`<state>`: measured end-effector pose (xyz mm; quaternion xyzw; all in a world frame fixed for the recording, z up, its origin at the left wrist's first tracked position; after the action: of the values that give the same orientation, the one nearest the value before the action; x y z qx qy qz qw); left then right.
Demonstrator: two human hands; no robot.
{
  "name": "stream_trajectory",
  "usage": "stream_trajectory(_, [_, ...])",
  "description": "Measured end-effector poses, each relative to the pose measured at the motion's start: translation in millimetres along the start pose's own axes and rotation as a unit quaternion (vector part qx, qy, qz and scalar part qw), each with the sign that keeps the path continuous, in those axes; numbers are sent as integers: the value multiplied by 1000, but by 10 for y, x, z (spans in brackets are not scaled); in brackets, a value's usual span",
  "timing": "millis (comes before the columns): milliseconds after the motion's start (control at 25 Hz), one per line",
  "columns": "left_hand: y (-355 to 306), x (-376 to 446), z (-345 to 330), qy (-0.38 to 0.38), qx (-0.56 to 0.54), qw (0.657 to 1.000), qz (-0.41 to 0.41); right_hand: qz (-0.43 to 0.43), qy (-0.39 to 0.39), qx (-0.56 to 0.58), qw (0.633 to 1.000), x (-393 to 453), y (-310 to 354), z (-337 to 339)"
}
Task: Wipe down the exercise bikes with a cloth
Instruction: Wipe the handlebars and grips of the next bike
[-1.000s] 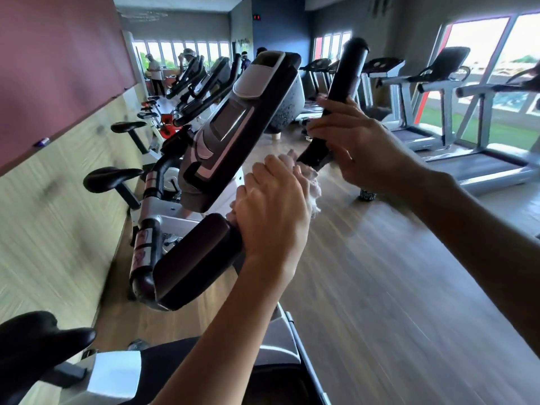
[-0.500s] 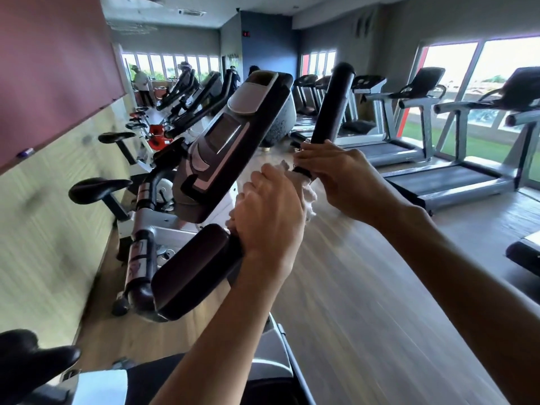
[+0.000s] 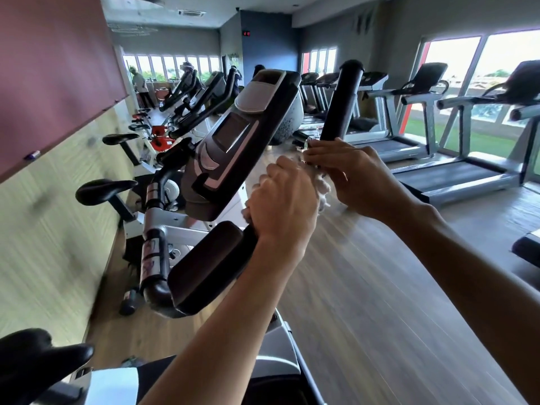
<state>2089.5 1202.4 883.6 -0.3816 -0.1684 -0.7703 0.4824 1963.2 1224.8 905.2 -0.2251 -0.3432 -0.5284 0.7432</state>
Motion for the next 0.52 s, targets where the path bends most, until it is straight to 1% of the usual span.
stream_trajectory(80, [-29,51,5,3,-12,1000,-11,10,-7,10,1000,2,33,25])
stream_trajectory(160, [57,-21,15,-11,-9,1000,-14,0,-7,9,1000,-7,34,18])
stream_trajectory(240, [142,-130,-8,0,21,1000,-7,-20,-2,7,1000,-26,20,9])
stream_trajectory(320, [194,-145,14,15,25,1000,10,-30,-3,18,999,-47,13,16])
stream_trajectory(400, [221,-56,40,59,-28,998,25,-33,-12,37,999,-62,26,14])
stream_trajectory(480, [230,68,27,136,-98,985,27,-36,-19,58,997,-74,17,-7])
stream_trajectory(520, [254,120,58,143,-121,982,27,-36,-15,65,997,-82,15,-24])
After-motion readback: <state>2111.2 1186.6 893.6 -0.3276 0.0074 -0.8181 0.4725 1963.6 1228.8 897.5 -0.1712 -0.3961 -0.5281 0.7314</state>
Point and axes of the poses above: each hand's wrist, its own x-axis towards the middle knuckle, its own z-axis out of the back of the hand, y = z × x, the point moved 5 cm from there along x, towards the middle knuckle, and after that the axes turned 2 degrees about y, right-handed, at the moved point
